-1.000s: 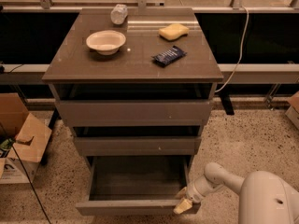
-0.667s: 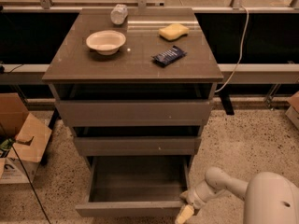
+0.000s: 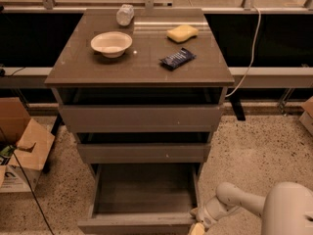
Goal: Open bottom drawer
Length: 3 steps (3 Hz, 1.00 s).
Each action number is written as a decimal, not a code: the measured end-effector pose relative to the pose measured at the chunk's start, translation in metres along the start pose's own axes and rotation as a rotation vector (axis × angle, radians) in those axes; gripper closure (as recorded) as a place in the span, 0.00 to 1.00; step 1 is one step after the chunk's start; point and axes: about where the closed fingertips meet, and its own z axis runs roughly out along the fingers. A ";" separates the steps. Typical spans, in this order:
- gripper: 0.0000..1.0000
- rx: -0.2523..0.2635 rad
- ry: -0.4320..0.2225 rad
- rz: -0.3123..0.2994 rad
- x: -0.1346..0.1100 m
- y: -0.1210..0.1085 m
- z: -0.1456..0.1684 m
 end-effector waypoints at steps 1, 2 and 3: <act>0.03 0.000 0.000 0.000 0.000 0.000 0.000; 0.26 0.000 0.000 0.000 0.000 0.000 0.000; 0.15 -0.006 0.001 0.000 0.000 0.002 0.003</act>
Offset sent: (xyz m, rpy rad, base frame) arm -0.0670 0.0011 0.0387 -0.0737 0.0853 -0.0437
